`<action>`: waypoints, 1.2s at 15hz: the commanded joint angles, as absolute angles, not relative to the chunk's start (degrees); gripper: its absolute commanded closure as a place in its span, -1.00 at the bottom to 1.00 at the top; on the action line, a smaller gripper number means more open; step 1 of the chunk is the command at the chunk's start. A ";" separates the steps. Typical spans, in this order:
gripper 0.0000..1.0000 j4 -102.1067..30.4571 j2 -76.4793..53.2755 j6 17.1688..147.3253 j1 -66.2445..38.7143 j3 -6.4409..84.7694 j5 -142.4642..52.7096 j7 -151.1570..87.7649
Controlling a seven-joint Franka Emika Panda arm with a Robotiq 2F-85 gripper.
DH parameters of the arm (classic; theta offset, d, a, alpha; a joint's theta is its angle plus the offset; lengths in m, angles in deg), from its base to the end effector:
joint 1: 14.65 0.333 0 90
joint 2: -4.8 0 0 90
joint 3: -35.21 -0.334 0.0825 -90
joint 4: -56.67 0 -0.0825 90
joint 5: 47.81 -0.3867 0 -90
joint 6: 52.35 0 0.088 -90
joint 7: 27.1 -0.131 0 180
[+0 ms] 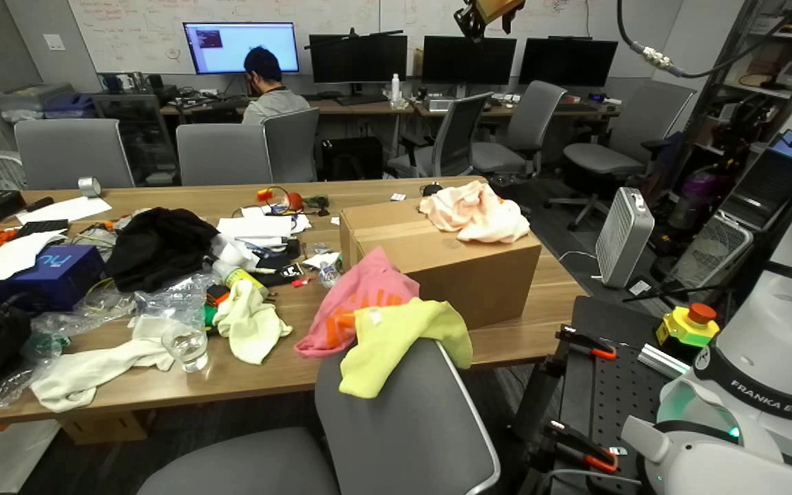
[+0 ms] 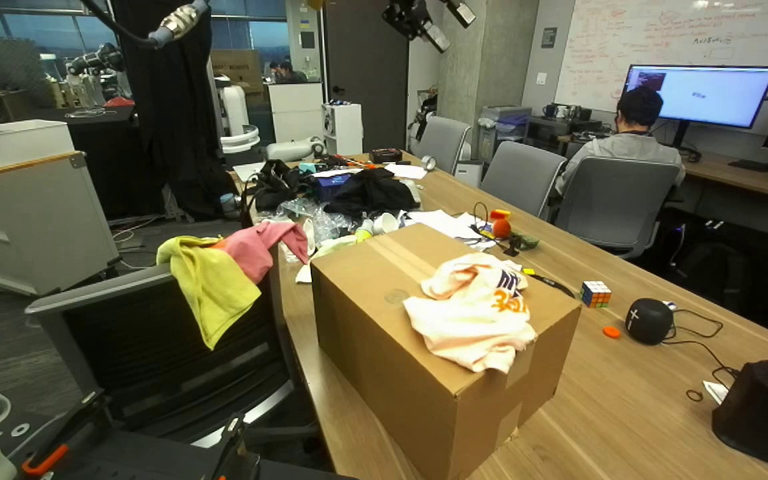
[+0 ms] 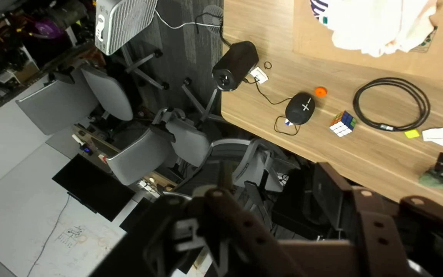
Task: Move the shirts from the chair on to the box
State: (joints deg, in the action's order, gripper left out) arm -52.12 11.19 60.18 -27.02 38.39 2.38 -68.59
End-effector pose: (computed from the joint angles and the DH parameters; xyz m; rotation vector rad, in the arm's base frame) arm 0.5180 -0.2152 0.5883 2.1886 -0.8184 0.4315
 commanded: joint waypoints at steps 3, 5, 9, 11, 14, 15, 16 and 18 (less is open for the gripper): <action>-1.00 -62.65 17.77 61.84 -22.79 38.83 -4.04 -56.84; -1.00 -68.54 21.10 61.70 -21.17 37.97 -6.61 -53.71; -1.00 -79.55 27.38 61.44 -17.39 35.58 -11.90 -47.75; -1.00 -84.88 29.85 61.44 -15.15 33.57 -14.30 -45.60; -1.00 -91.20 32.00 61.68 -10.89 29.91 -19.22 -43.01; -1.00 -93.01 32.21 62.28 -9.21 28.36 -20.99 -42.64; -1.00 -94.36 32.22 63.00 -7.50 26.97 -22.80 -42.05; -1.00 -96.12 31.83 65.67 -4.26 24.64 -26.03 -40.85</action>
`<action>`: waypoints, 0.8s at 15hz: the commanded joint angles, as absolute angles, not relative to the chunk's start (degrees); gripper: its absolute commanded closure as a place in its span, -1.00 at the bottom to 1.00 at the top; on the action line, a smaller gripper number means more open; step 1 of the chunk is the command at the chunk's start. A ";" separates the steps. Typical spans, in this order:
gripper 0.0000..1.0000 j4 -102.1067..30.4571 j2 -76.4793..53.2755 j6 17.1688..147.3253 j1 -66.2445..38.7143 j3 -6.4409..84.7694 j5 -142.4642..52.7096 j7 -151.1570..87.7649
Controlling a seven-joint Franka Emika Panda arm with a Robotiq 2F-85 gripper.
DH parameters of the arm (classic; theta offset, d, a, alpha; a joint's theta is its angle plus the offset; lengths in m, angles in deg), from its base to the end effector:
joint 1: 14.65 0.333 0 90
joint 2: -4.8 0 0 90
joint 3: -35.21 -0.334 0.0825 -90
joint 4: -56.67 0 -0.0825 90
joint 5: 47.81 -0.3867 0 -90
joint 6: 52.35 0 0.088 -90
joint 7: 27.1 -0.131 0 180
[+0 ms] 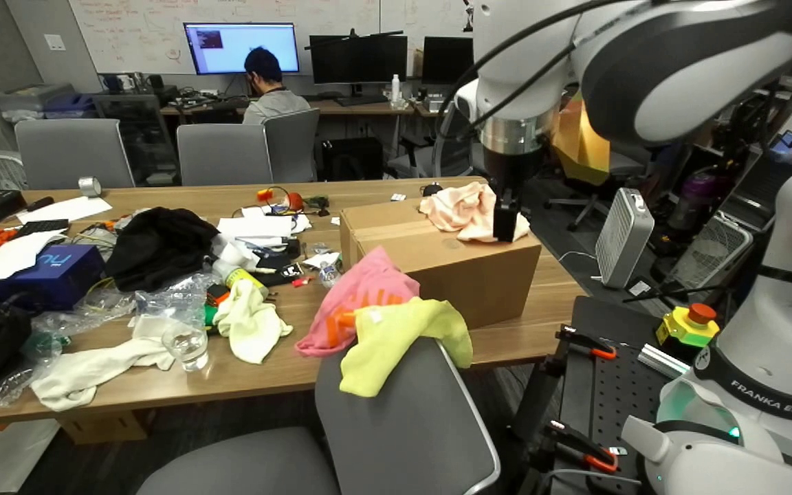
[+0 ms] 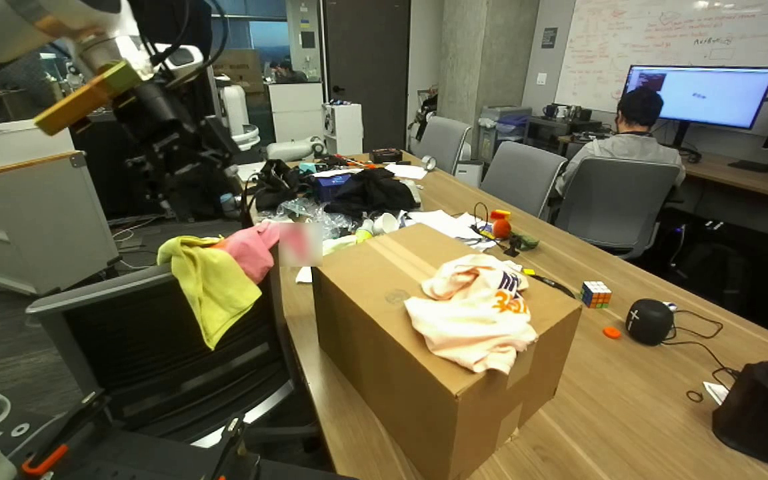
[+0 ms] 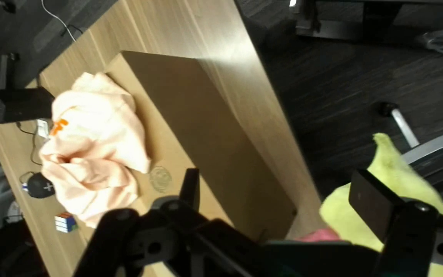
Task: Move the shirts from the chair on to the box
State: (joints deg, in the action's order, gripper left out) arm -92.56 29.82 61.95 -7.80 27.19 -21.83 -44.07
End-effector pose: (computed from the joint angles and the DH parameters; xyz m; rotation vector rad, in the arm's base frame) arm 0.3657 0.0576 0.3848 2.6457 0.2290 -0.0705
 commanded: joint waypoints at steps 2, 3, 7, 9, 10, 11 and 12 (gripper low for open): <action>-1.00 -96.82 30.36 70.08 -1.91 21.87 -28.20 -42.58; -1.00 -96.99 29.57 72.59 -1.16 20.61 -29.10 -43.86; -1.00 -96.42 27.11 79.38 0.09 16.76 -32.50 -47.34; -1.00 -96.53 26.14 81.95 0.17 15.49 -33.81 -48.49; -1.00 -96.68 25.43 83.24 0.01 14.76 -33.77 -49.30; -1.00 -96.73 24.78 84.11 0.08 14.39 -34.25 -49.34; -1.00 -96.87 24.04 85.17 0.00 14.06 -34.41 -49.71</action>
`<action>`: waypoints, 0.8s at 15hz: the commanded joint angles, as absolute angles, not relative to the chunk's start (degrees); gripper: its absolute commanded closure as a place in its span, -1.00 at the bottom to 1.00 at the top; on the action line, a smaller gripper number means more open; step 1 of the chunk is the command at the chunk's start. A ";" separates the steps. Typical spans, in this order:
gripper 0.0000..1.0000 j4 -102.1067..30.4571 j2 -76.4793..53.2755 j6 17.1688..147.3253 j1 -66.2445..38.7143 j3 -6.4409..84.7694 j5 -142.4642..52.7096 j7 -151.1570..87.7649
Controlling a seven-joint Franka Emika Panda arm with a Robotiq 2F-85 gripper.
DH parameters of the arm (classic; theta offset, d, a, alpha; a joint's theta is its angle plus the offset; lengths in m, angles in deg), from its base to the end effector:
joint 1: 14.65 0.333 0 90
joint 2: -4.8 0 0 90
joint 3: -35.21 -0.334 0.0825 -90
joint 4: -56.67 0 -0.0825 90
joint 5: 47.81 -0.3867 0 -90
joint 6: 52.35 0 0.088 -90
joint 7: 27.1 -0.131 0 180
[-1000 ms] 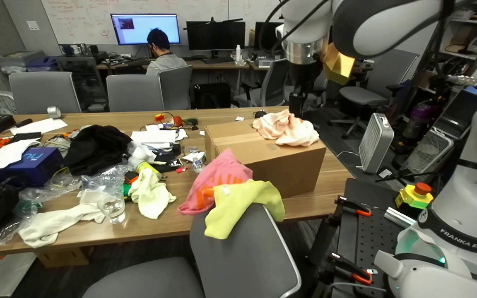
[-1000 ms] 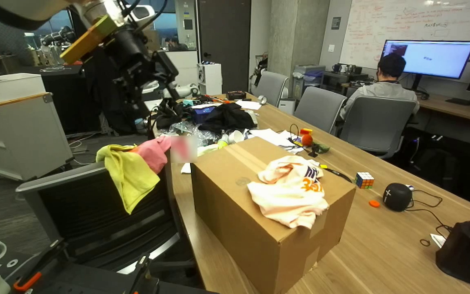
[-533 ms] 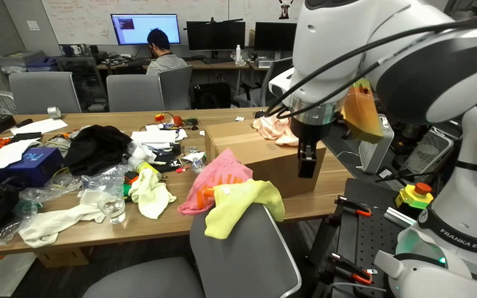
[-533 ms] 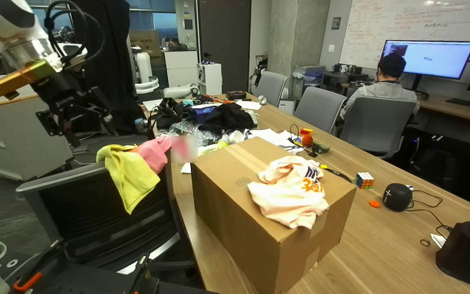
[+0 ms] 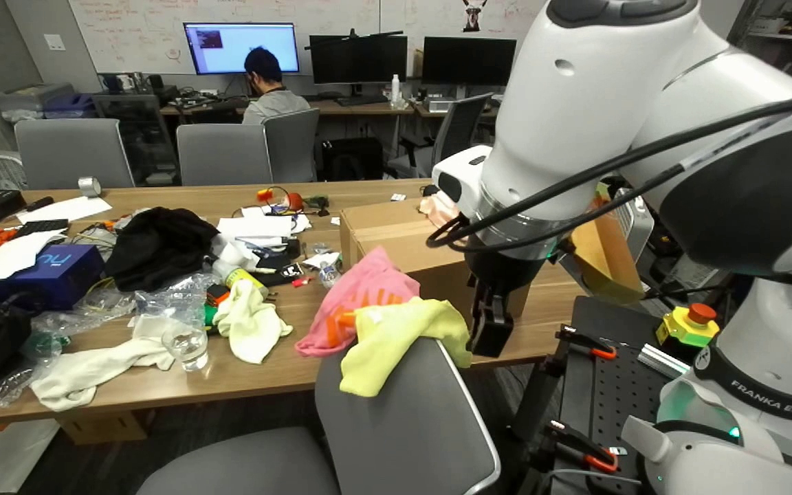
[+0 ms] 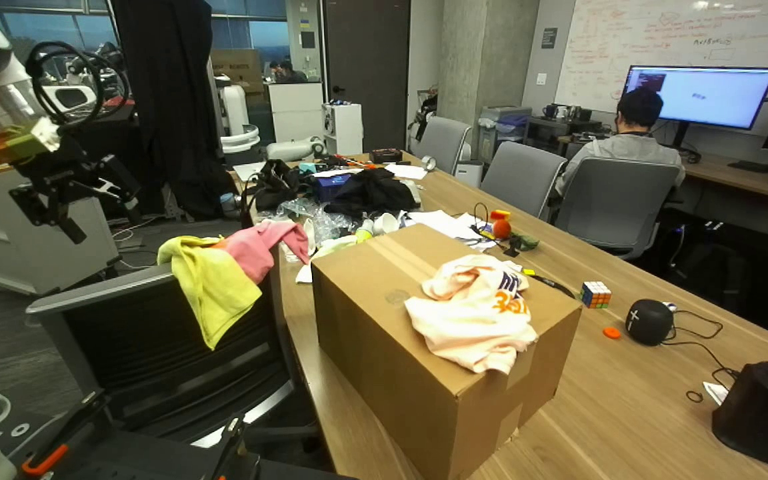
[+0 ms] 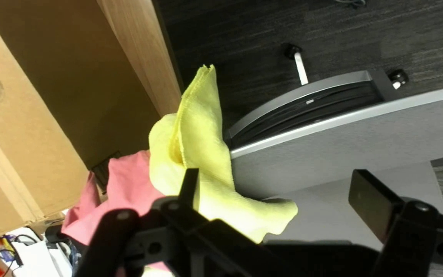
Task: Move the shirts from the chair on to the box
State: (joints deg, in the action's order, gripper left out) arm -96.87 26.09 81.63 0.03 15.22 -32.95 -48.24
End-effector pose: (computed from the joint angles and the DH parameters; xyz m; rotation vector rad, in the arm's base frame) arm 0.3299 0.2085 0.3408 2.8016 0.5612 0.2034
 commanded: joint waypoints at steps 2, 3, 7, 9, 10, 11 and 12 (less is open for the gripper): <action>-1.00 -96.86 22.21 86.66 -0.03 13.72 -35.21 -50.16; -1.00 -96.81 21.20 87.36 -0.04 13.57 -35.44 -50.53; -1.00 -96.16 17.35 90.42 -0.22 12.72 -34.41 -52.70; -1.00 -95.62 15.41 92.70 -0.62 11.91 -32.48 -54.61; -1.00 -95.36 14.60 93.79 -0.85 11.51 -31.17 -55.70; -1.00 -95.10 13.72 95.15 -1.40 10.94 -28.61 -57.46; -1.00 -94.65 12.81 95.76 -1.73 10.60 -26.50 -58.74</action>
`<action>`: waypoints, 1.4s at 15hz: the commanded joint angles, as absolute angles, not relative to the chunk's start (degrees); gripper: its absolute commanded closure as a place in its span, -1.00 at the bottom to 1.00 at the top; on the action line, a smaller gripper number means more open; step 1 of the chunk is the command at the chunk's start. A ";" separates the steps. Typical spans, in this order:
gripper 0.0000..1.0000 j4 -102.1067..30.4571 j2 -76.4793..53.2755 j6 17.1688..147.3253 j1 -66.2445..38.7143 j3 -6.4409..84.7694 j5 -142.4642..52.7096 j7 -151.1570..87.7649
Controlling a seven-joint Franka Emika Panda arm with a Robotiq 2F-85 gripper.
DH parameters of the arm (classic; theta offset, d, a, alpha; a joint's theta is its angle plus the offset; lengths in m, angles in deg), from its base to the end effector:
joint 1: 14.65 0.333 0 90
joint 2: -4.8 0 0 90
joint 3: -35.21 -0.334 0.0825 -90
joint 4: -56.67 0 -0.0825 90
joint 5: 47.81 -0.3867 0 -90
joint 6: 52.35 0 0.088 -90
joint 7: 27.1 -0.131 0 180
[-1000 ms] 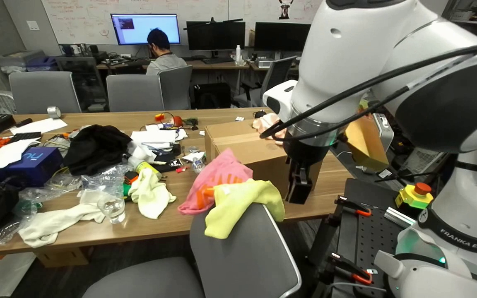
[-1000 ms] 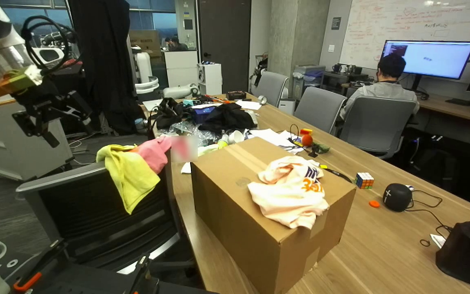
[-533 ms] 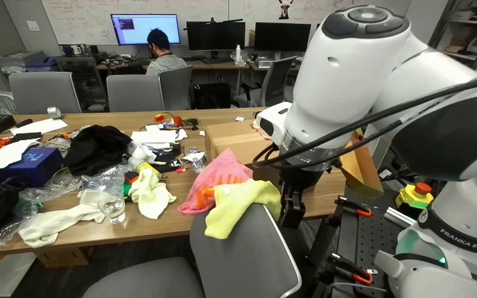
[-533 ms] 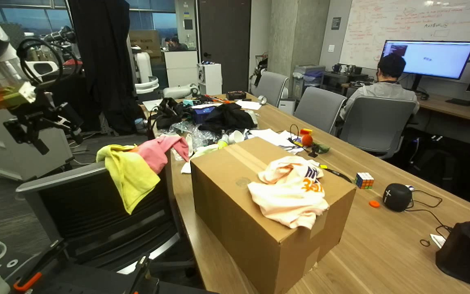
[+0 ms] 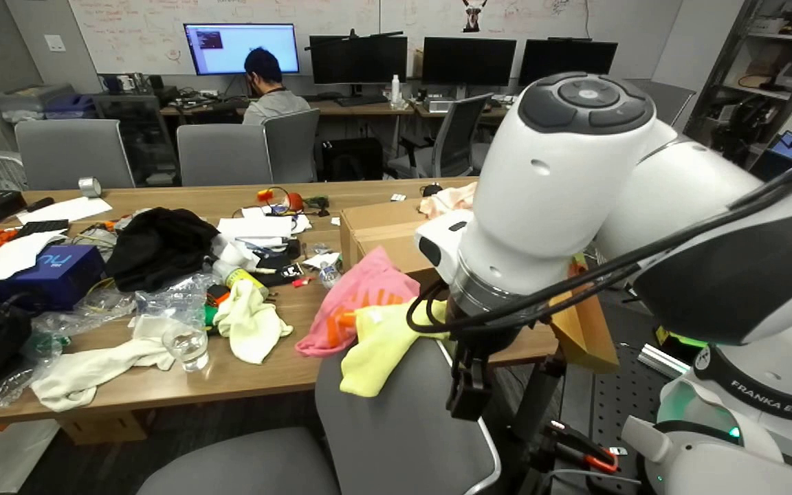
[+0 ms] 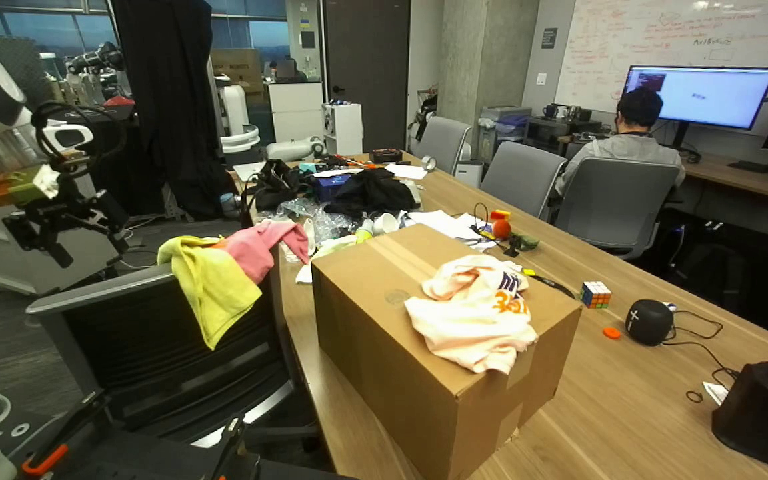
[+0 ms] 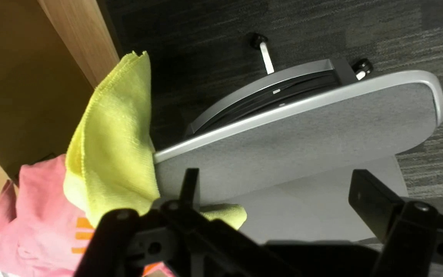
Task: Move the shirts from the chair on to the box
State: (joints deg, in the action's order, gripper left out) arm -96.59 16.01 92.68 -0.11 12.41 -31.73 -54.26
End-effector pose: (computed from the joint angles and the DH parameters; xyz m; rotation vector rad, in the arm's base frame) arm 0.3325 0.2450 0.2903 2.8863 0.5858 0.2236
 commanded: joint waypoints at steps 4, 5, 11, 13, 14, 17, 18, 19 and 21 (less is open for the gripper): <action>-1.00 -91.76 10.09 96.39 -4.57 9.62 -9.87 -68.41; -1.00 -90.67 9.54 95.83 -5.13 9.80 -5.74 -70.59; -1.00 -86.25 5.33 94.05 -7.53 11.18 9.75 -79.38; -1.00 -85.88 3.86 92.71 -8.11 11.58 12.80 -80.59; -1.00 -85.80 3.14 92.04 -8.35 11.77 13.93 -81.05; -1.00 -85.43 1.36 87.73 -5.34 15.46 15.61 -82.33; -1.00 -85.31 0.83 86.69 -5.11 16.03 15.96 -82.43; -1.00 -85.10 0.42 85.67 -4.58 16.77 15.45 -81.92; -0.49 -84.80 -0.44 84.66 -3.83 18.14 15.25 -81.55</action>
State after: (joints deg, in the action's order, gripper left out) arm -86.79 1.59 87.13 -6.12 15.71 14.13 -80.64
